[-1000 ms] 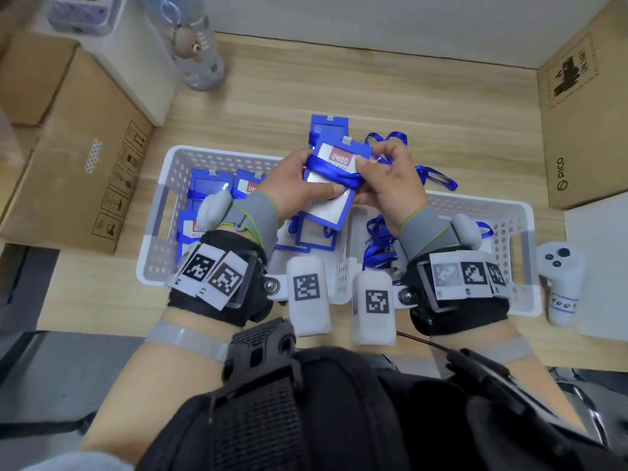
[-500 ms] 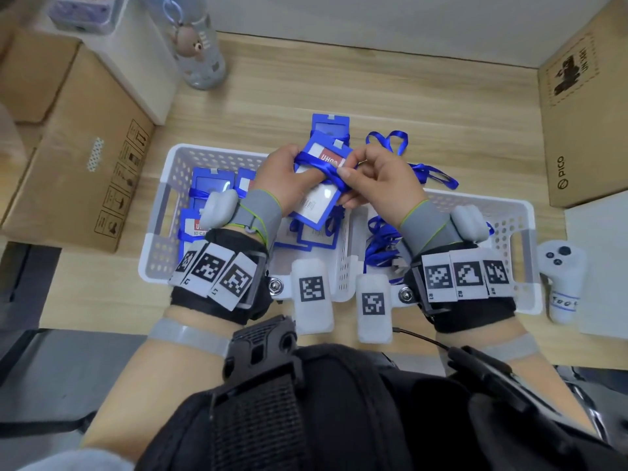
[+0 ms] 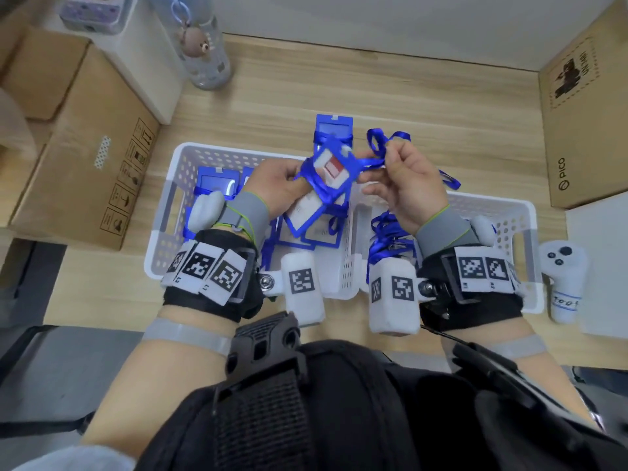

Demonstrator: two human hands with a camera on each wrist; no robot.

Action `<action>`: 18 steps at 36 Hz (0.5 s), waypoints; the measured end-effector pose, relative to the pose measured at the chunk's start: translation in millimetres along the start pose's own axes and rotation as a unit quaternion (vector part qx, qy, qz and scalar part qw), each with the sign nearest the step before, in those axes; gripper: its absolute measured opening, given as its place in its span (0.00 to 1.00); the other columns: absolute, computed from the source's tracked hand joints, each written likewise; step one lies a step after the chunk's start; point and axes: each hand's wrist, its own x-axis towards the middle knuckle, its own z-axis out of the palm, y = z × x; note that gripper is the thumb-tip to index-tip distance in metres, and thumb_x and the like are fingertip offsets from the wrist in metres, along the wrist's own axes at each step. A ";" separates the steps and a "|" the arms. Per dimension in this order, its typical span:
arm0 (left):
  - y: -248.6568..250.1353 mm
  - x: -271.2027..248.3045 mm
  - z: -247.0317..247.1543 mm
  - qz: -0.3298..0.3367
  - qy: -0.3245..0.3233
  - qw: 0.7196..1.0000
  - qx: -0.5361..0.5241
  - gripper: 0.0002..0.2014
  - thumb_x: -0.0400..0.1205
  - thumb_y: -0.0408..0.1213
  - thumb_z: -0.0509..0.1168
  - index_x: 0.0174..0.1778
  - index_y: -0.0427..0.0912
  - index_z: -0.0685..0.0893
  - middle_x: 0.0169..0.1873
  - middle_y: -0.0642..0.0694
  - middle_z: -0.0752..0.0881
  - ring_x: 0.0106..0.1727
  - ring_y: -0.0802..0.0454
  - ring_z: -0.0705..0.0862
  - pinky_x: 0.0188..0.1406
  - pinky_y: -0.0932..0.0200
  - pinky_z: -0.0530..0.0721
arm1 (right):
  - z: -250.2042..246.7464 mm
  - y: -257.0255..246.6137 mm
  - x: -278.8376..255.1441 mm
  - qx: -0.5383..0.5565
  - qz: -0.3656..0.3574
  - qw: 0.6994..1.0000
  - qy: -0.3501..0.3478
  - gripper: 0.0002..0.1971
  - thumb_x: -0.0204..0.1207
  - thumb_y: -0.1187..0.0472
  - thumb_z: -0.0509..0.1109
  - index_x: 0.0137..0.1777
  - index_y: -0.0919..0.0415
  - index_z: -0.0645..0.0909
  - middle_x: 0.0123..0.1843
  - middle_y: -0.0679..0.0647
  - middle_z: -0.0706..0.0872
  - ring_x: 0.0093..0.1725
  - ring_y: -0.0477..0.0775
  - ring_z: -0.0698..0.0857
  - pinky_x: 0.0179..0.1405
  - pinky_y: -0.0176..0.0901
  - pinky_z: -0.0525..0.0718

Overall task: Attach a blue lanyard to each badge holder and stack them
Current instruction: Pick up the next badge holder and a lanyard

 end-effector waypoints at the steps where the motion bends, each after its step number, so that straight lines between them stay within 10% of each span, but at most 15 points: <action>1: 0.1 -0.9 -0.3 0.008 -0.013 0.999 0.032 0.11 0.79 0.40 0.68 0.33 0.40 0.80 0.26 0.48 0.76 0.30 0.54 0.72 0.31 0.60 0.73 | -0.1 -1.3 0.4 0.024 -0.007 1.000 0.007 0.11 0.85 0.66 0.49 0.42 0.59 0.67 0.34 0.49 0.90 0.28 0.44 0.86 0.27 0.31 0.83; 10: -3.0 -5.2 -3.9 -0.010 -0.039 0.983 0.180 0.17 0.75 0.37 0.69 0.25 0.44 0.68 0.25 0.46 0.71 0.31 0.49 0.68 0.30 0.59 0.67 | 0.7 -15.8 0.2 0.035 -0.039 0.999 -0.009 0.10 0.85 0.65 0.50 0.42 0.59 0.68 0.32 0.51 0.89 0.29 0.45 0.86 0.32 0.33 0.85; 14: -2.1 -8.4 -5.3 0.003 -0.044 0.988 0.148 0.04 0.76 0.38 0.70 0.42 0.44 0.83 0.37 0.46 0.83 0.40 0.47 0.79 0.45 0.53 0.81 | 0.4 -12.1 -2.1 -0.090 0.015 0.995 -0.030 0.11 0.84 0.67 0.53 0.39 0.58 0.67 0.34 0.56 0.86 0.24 0.43 0.84 0.27 0.32 0.84; 18: -0.9 -7.8 -7.0 0.013 -0.031 0.992 0.120 0.17 0.77 0.34 0.69 0.61 0.48 0.80 0.46 0.48 0.84 0.48 0.50 0.80 0.54 0.56 0.79 | -2.7 2.8 -1.3 -0.217 0.068 0.972 -0.061 0.12 0.83 0.69 0.55 0.38 0.57 0.68 0.32 0.57 0.81 0.22 0.41 0.84 0.26 0.31 0.83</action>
